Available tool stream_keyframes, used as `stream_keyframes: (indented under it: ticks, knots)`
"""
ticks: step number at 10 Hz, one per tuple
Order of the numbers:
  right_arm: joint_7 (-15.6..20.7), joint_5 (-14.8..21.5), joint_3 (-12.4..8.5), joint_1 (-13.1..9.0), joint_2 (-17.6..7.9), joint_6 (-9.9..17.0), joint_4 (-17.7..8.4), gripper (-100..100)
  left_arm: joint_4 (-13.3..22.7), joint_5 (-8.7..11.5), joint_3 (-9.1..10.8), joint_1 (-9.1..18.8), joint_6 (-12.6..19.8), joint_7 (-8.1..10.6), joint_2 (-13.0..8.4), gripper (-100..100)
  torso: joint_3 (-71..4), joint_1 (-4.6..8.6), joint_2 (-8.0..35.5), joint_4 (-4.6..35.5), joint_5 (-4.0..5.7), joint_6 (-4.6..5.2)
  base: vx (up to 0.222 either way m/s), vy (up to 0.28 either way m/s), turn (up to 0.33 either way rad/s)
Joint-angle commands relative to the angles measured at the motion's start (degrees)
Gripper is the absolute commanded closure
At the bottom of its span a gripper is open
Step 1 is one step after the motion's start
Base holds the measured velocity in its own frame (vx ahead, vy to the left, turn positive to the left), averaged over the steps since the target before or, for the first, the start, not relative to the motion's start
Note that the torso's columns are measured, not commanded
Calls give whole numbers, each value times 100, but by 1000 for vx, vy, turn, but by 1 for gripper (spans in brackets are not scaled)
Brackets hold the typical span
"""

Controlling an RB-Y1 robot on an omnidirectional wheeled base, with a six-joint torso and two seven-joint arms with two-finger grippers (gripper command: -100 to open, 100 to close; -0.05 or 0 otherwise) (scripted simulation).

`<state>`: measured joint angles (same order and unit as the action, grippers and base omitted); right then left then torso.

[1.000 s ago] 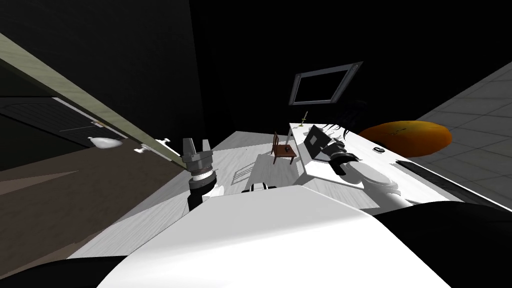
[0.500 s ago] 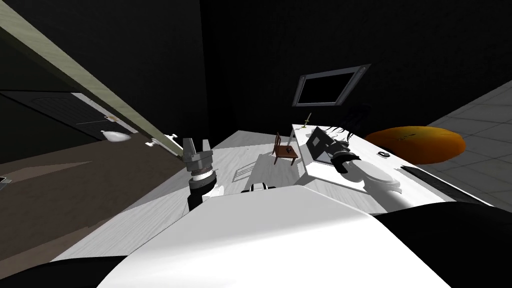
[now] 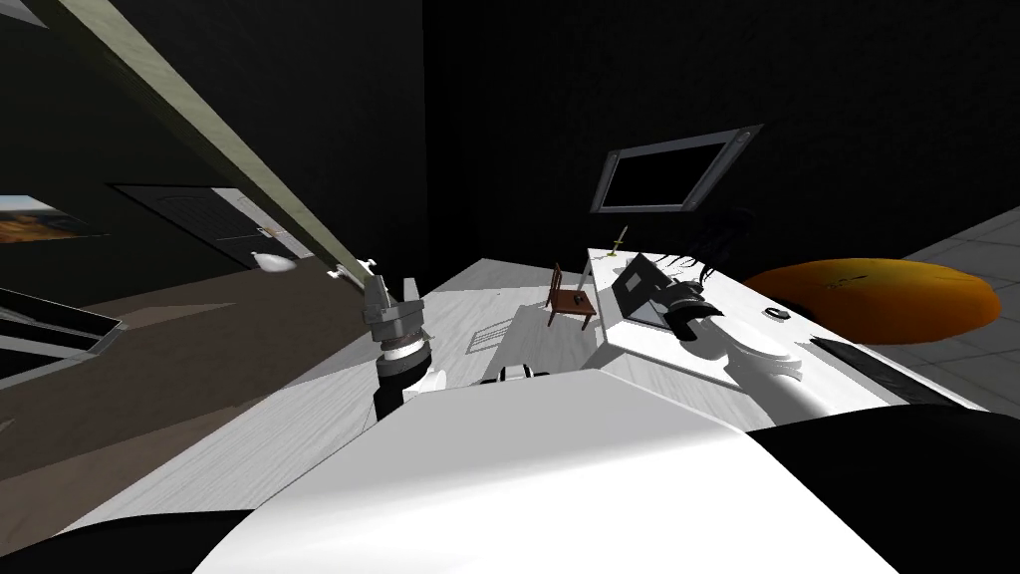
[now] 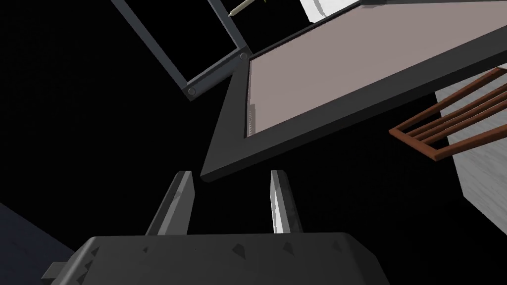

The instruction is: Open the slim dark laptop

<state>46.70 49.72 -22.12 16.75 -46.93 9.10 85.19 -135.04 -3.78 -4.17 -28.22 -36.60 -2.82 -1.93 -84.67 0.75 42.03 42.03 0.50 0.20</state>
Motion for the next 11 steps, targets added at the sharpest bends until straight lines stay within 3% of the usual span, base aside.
stream_keyframes:
  ticks: [1, 2, 3, 7, 8, 11]
  knots:
    - [-266, -253, -118, -165, 23, -77, -412, 100, 0, 0, 0, 1, 0, 0, 0, 0, 7, -1, 11, 1, 3, -5, -156, -51, 157]
    - [-366, -354, -165, -238, 20, -110, -552, 100, 0, 0, 0, 1, 0, 0, 0, 0, 6, -6, 10, 1, 2, -9, -146, -63, 151]
    - [-292, -272, -162, -268, -6, -116, -483, 100, 0, 0, 0, 0, 0, 0, 0, 0, 2, -17, 5, 0, -1, -12, -63, -34, 37]
    - [118, -606, -839, -991, 502, -316, -1203, 100, 1, 0, 0, 1, 0, 0, 0, 0, 11, -42, 21, 14, -21, -40, -175, -81, 210]
    - [118, -606, -839, -991, 502, -316, -1240, 100, 1, 0, 1, 1, 1, 0, -1, 0, 9, -40, 20, 18, -29, -22, -140, -79, 113]
    - [445, -845, -1337, -1519, 892, -472, -1785, 100, 0, 0, 1, 0, 0, 0, -1, 0, -6, -43, -4, 9, -25, -37, -155, -79, 206]
